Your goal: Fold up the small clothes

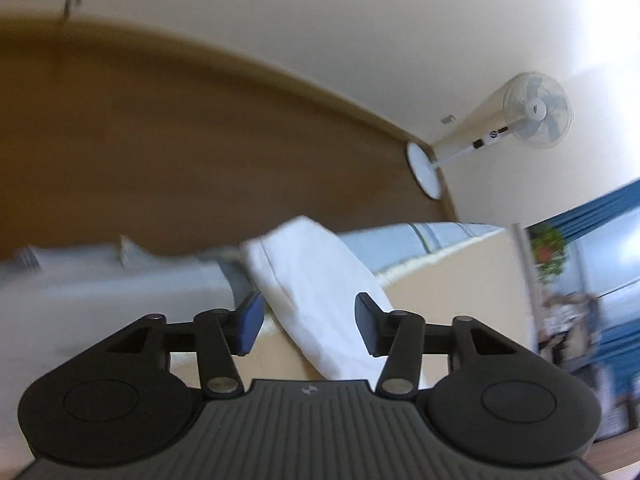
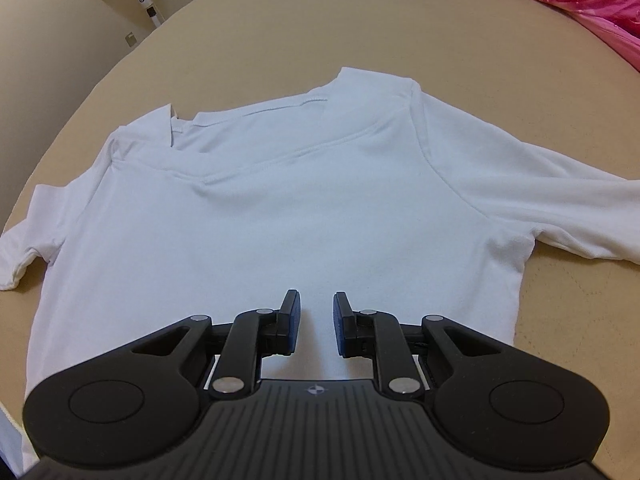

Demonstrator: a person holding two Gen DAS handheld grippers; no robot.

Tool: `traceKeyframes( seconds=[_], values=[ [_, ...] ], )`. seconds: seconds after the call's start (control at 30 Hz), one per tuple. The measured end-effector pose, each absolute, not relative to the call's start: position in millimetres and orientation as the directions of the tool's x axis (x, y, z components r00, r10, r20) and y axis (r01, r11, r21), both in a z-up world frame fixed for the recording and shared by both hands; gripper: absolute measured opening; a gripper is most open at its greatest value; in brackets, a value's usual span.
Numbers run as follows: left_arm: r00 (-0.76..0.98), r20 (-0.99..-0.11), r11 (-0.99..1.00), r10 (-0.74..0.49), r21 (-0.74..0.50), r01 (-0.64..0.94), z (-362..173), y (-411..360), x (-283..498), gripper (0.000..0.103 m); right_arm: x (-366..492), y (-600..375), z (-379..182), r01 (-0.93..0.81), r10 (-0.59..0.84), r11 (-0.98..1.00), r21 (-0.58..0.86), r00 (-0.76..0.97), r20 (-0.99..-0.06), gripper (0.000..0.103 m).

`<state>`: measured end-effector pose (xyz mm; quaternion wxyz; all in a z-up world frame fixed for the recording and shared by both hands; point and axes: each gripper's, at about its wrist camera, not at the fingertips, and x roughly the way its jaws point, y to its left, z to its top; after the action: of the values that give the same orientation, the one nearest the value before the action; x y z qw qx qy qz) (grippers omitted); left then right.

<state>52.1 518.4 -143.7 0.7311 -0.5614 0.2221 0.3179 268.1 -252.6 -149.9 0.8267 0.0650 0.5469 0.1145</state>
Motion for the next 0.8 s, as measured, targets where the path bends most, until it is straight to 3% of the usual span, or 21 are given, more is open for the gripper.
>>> traceKeyframes(
  seconds=[0.3, 0.37, 0.43, 0.57, 0.7, 0.8],
  values=[
    [0.675, -0.71, 0.287, 0.201, -0.616, -0.734, -160.6, 506.2, 75.9, 0.053, 266.2, -246.0, -158.8, -0.141, 0.233, 0.971, 0.194, 0.365, -0.901, 0.02],
    [0.634, -0.737, 0.37, 0.233, -0.536, -0.759, -157.7, 499.1, 88.4, 0.014, 265.2, -243.3, -161.8, -0.149, 0.225, 0.972, 0.182, 0.365, -0.903, 0.021],
    [0.613, -0.739, 0.42, 0.279, -0.48, -0.77, -151.4, 495.3, 93.6, 0.004, 264.3, -240.1, -163.7, -0.164, 0.217, 0.972, 0.167, 0.37, -0.903, 0.022],
    [0.569, -0.647, 0.412, 0.507, -0.397, -0.82, -126.6, 494.7, 76.4, 0.004, 265.2, -239.6, -164.5, -0.168, 0.218, 0.972, 0.166, 0.373, -0.902, 0.023],
    [0.527, -0.746, 0.421, 0.407, -0.359, -0.833, -150.4, 498.2, 83.3, 0.006, 266.5, -241.4, -164.5, -0.165, 0.224, 0.971, 0.174, 0.371, -0.901, 0.023],
    [0.535, -0.752, 0.389, 0.384, -0.393, -0.833, -157.6, 501.5, 81.1, 0.012, 267.2, -241.8, -163.9, -0.16, 0.226, 0.971, 0.178, 0.369, -0.901, 0.023]
  ],
)
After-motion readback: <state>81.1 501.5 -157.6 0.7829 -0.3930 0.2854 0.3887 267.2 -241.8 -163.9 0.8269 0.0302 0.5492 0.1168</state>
